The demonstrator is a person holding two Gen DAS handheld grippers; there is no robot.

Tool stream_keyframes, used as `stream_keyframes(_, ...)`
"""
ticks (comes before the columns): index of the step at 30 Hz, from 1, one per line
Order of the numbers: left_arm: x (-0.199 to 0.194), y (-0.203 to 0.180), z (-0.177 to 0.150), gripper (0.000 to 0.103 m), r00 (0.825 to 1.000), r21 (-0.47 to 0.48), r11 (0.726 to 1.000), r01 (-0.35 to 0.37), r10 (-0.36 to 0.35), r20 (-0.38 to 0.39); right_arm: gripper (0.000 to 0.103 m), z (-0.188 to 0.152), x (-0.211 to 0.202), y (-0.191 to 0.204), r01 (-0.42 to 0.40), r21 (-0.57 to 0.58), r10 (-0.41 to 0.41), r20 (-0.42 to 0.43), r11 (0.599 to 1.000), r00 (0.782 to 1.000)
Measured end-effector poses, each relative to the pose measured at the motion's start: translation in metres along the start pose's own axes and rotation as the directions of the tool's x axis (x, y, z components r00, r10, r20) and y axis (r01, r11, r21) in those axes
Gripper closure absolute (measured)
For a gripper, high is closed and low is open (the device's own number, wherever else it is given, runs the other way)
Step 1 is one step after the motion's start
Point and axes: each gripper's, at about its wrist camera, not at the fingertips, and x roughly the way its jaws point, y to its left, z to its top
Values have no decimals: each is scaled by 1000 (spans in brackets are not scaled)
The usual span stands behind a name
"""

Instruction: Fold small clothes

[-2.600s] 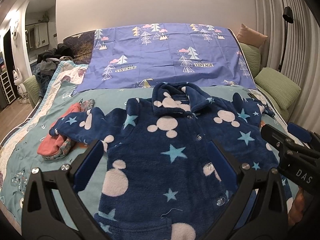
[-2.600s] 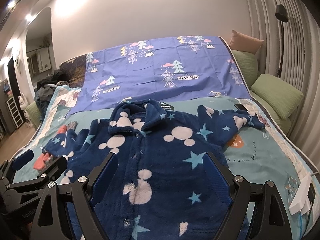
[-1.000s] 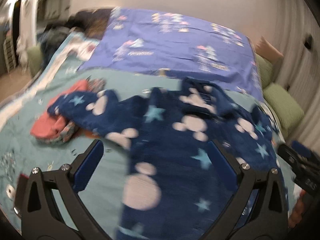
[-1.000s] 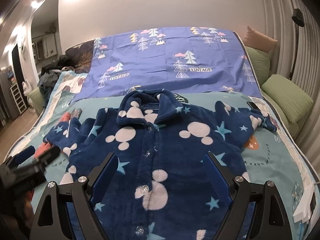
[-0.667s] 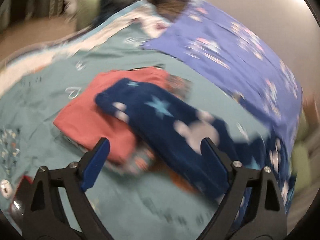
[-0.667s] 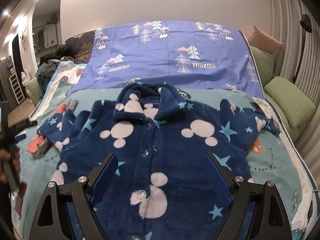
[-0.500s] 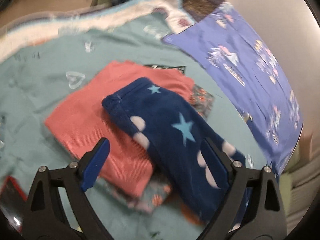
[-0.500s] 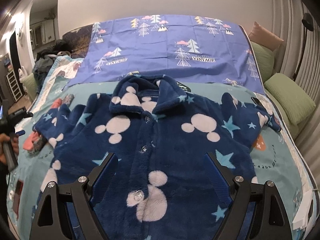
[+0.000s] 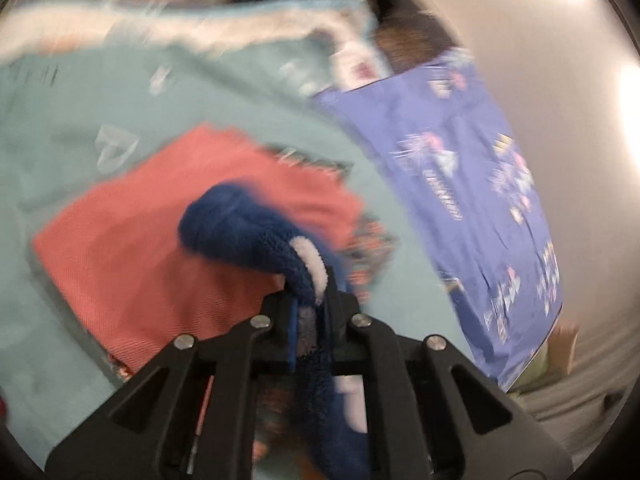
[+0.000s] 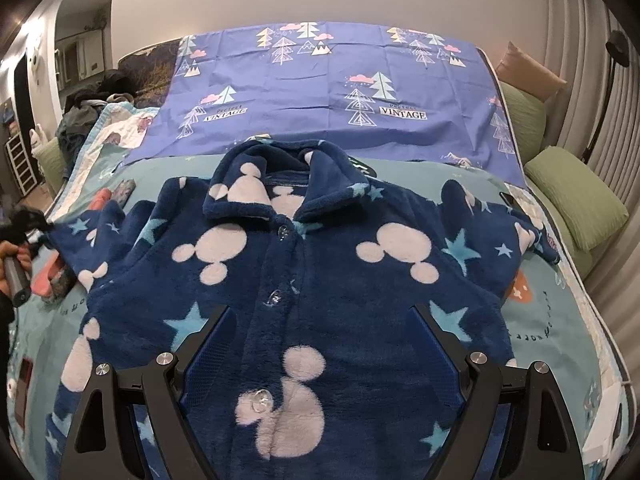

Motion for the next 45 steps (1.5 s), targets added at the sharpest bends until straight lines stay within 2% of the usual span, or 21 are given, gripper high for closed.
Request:
stream_keyframes(2, -24, -43, -6, 93, 998, 119, 992, 47, -52, 42, 14, 0, 0, -4, -6, 16, 6, 2, 1000, 1000)
stream_keyframes(4, -50, -86, -19, 93, 990, 238, 966, 102, -121, 70, 14, 0, -1, -10, -14, 41, 14, 6, 999, 1000)
stream_keyframes(6, -78, -131, -42, 93, 976, 374, 915, 155, -199, 83, 14, -2, -2, -15, -19, 57, 18, 12, 998, 1000)
stream_keyframes(9, -112, -193, -94, 93, 948, 554, 798, 237, -314, 46, 14, -5, -4, -26, -20, 83, 18, 19, 996, 1000)
stream_keyframes(10, -121, -216, -120, 93, 938, 618, 739, 267, -347, 10, 14, -6, -4, -33, -17, 99, 15, 18, 995, 1000)
stream_keyframes(12, -124, -247, -162, 93, 926, 676, 666, 317, -372, -67, 14, -9, -4, -46, -11, 134, 9, 14, 991, 1000)
stream_keyframes(15, -110, -277, -216, 93, 899, 695, 583, 421, -372, -232, 14, -14, -5, -73, -7, 210, 7, -1, 978, 1000)
stream_keyframes(18, -80, -303, -285, 92, 899, 746, 504, 436, -287, -331, 14, -21, -5, -98, 5, 286, 3, -28, 958, 1000)
stream_keyframes(21, -55, -307, -329, 91, 893, 763, 465, 449, -202, -403, 14, -28, -8, -117, 19, 320, -6, -41, 947, 999)
stream_keyframes(23, -54, -304, -353, 83, 877, 753, 457, 473, -165, -451, 14, -30, -10, -124, 17, 322, -4, -42, 947, 999)
stream_keyframes(26, -72, -294, -358, 64, 846, 735, 426, 528, -192, -497, 14, -32, -9, -130, -16, 335, 31, -39, 942, 999)
stream_keyframes(28, -94, -287, -349, 48, 851, 753, 396, 525, -233, -471, 14, -32, -6, -131, -41, 346, 60, -43, 937, 997)
stream_keyframes(29, -106, -284, -344, 44, 863, 776, 380, 503, -259, -433, 14, -32, -4, -130, -56, 349, 77, -45, 935, 996)
stream_keyframes(30, -113, -280, -336, 38, 878, 797, 375, 473, -275, -392, 14, -32, -2, -127, -74, 346, 96, -45, 935, 994)
stream_keyframes(31, -124, -271, -321, 34, 902, 828, 380, 412, -298, -313, 14, -31, 1, -123, -94, 337, 116, -45, 937, 992)
stream_keyframes(33, -134, -256, -303, 30, 932, 859, 398, 321, -296, -211, 14, -29, 6, -114, -130, 316, 152, -47, 940, 987)
stream_keyframes(34, -139, -242, -290, 29, 952, 872, 419, 251, -270, -144, 14, -27, 11, -110, -150, 304, 174, -52, 941, 983)
stream_keyframes(36, -140, -218, -270, 29, 975, 874, 458, 161, -209, -70, 14, -26, 21, -104, -170, 296, 199, -72, 940, 977)
stream_keyframes(41, -126, -156, -230, 29, 998, 819, 570, 67, -49, -47, 14, -25, 54, -109, -268, 389, 338, -124, 882, 933)
stream_keyframes(43, -123, -139, -225, 29, 998, 805, 591, 58, -20, -58, 14, -25, 63, -113, -304, 430, 384, -112, 850, 917)
stream_keyframes(45, -115, -131, -229, 29, 997, 809, 586, 52, 11, -72, 14, -23, 74, -116, -322, 468, 409, -95, 823, 907)
